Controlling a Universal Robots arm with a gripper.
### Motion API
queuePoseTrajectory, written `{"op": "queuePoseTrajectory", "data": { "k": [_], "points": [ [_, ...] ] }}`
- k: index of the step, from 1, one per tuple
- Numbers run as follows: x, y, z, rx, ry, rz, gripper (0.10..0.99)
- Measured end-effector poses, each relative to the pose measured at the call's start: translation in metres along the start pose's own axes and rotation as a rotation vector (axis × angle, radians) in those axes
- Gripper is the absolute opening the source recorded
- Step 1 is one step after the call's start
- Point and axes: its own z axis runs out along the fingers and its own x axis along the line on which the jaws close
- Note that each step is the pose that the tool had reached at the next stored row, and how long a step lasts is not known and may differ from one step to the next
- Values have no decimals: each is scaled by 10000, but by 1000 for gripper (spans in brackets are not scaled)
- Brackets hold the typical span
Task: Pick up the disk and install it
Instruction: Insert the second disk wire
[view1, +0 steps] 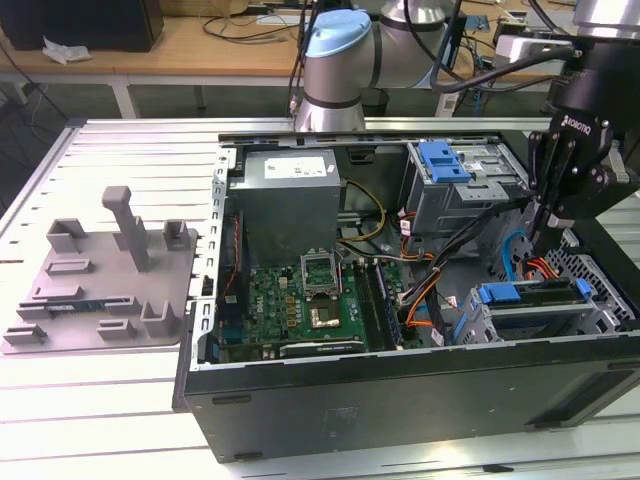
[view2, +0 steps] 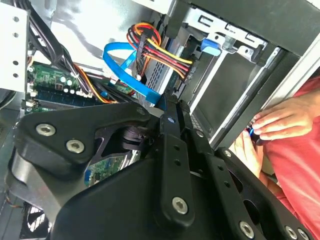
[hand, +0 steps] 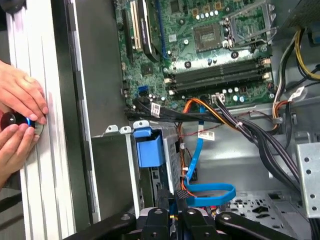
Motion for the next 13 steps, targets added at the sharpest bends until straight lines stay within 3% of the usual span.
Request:
{"op": "queuePoseTrajectory", "data": {
  "k": [5, 13],
  "points": [
    [40, 4, 11, 264, -331, 76, 161],
    [165, 47, 48, 416, -743, 121, 161]
  ]
}}
